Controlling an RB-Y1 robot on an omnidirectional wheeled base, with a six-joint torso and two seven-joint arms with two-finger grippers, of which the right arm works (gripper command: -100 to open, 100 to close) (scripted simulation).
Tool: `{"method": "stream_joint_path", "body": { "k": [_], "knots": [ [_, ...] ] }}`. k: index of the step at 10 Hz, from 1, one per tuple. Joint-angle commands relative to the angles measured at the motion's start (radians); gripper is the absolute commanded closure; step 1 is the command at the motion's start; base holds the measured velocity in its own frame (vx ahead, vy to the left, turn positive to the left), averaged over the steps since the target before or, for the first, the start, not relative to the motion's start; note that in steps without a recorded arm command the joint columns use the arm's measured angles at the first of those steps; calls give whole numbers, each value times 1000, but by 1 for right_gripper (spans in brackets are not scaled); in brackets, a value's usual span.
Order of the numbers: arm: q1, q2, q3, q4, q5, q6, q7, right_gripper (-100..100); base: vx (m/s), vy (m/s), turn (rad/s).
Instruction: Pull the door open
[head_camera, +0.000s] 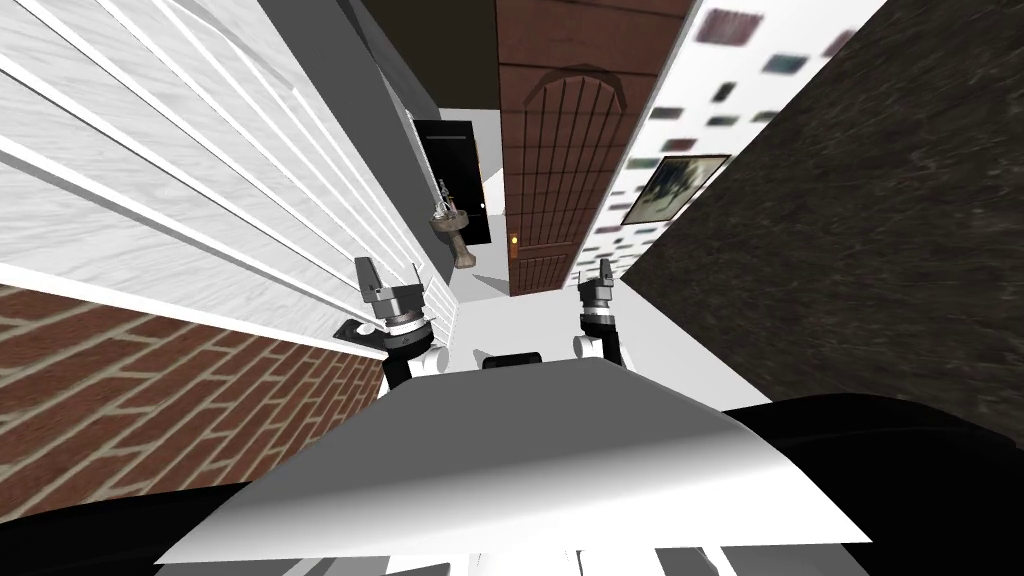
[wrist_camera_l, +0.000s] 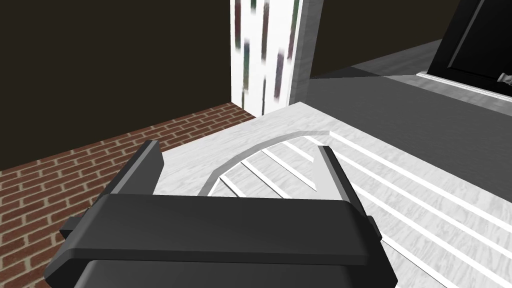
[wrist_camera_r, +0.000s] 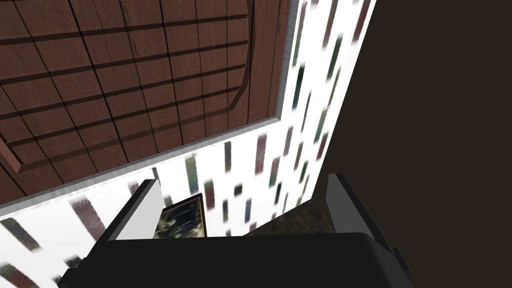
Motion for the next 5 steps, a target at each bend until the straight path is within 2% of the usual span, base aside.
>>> {"method": "stream_joint_path", "body": {
  "k": [1,5],
  "knots": [
    [-21,-9,-1,35,10,5,-11,-100,202,30,23],
    [-57,-32,-3,109,34,15,-42,-100,117,25,23]
  ]
}}
